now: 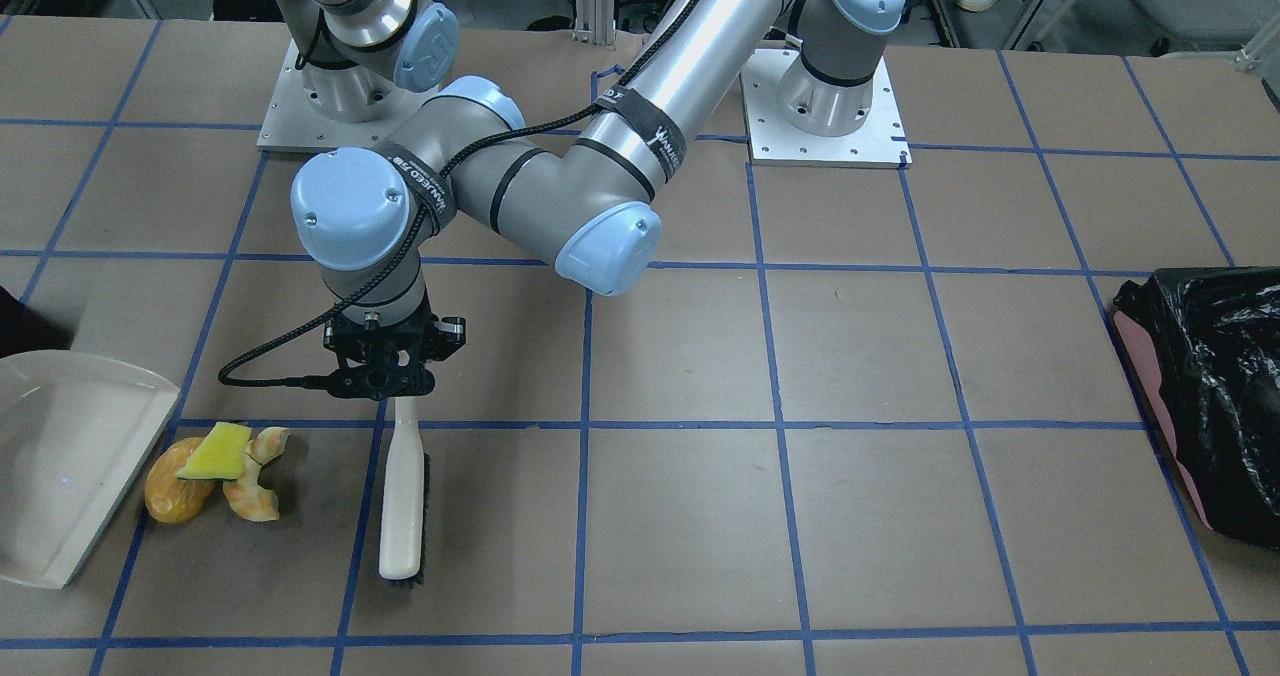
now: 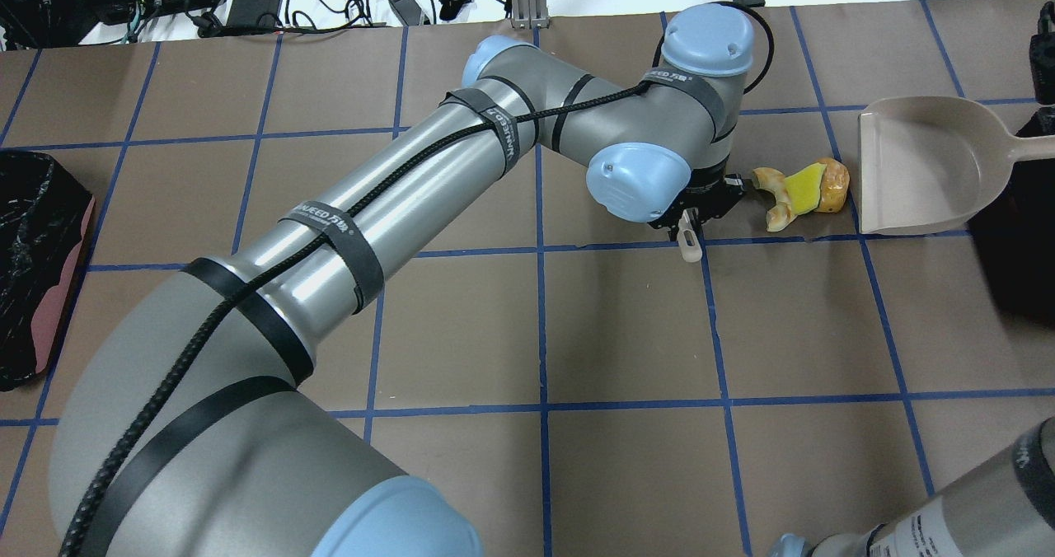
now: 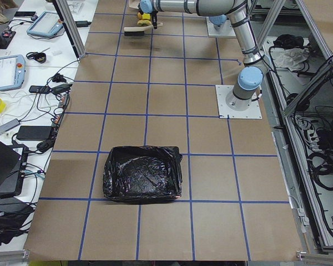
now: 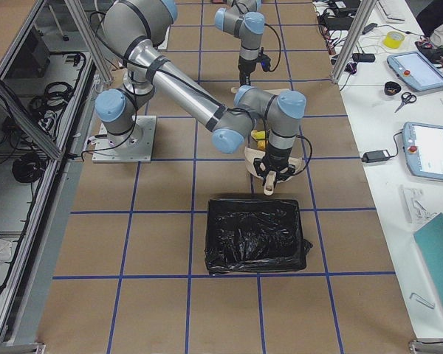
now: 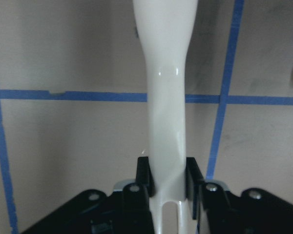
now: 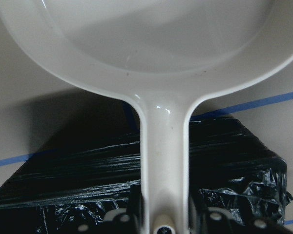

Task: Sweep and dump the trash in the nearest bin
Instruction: 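Lower the dustpan beside the sponge while the left gripper moves the brush behind it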

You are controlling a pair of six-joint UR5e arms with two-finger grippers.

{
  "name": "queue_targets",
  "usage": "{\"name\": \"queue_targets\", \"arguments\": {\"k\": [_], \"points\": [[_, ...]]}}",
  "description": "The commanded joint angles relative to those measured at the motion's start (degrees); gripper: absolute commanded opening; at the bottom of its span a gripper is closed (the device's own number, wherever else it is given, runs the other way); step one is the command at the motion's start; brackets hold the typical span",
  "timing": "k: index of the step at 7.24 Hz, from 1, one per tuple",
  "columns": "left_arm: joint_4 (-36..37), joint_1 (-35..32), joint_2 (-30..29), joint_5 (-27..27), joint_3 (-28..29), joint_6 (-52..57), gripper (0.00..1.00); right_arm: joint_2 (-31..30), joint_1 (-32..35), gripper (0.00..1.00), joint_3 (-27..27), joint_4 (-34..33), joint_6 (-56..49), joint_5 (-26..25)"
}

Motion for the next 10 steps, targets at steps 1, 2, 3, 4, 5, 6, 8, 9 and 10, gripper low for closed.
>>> {"name": "queue_targets", "arguments": {"k": [1, 2, 3, 4, 5, 6, 8, 9, 10], "points": [[2.6, -1.6, -2.0, -0.1, 1.0, -2.4, 0.00, 0.1, 0.0, 0.00, 2.1, -2.6, 0.3, -0.5], [2.8, -2.6, -3.3, -0.1, 2.4, -4.3, 0.00, 0.2, 0.0, 0.00, 2.6, -2.8, 0.8, -0.5], [2.8, -3.4, -4.4, -0.8, 4.0, -5.5, 0.00, 0.2, 0.0, 0.00, 3.3, -4.0, 1.0, -0.6], [2.8, -3.9, -4.9, -2.0, 5.1, -7.0, 0.00, 0.2, 0.0, 0.00, 4.0, -4.1, 1.0, -0.5], [2.8, -4.5, -5.2, -2.1, 5.2, -7.9, 0.00, 0.2, 0.0, 0.00, 4.1, -4.1, 1.0, -0.5], [2.8, -5.1, -5.2, -2.2, 5.3, -9.6, 0.00, 0.2, 0.0, 0.00, 4.1, -4.0, 1.3, -0.5], [3.2, -6.6, -5.3, -4.6, 5.4, -12.0, 0.00, 0.5, 0.0, 0.00, 4.1, -3.8, 0.6, 0.5], [4.2, -7.0, -5.7, -4.8, 5.4, -13.5, 0.00, 0.5, 0.0, 0.00, 4.5, -3.7, 0.6, 0.6], [6.9, -7.5, -6.3, -5.1, 5.4, -14.0, 0.00, 0.5, 0.1, 0.00, 5.3, -3.9, 0.6, 0.5]]}}
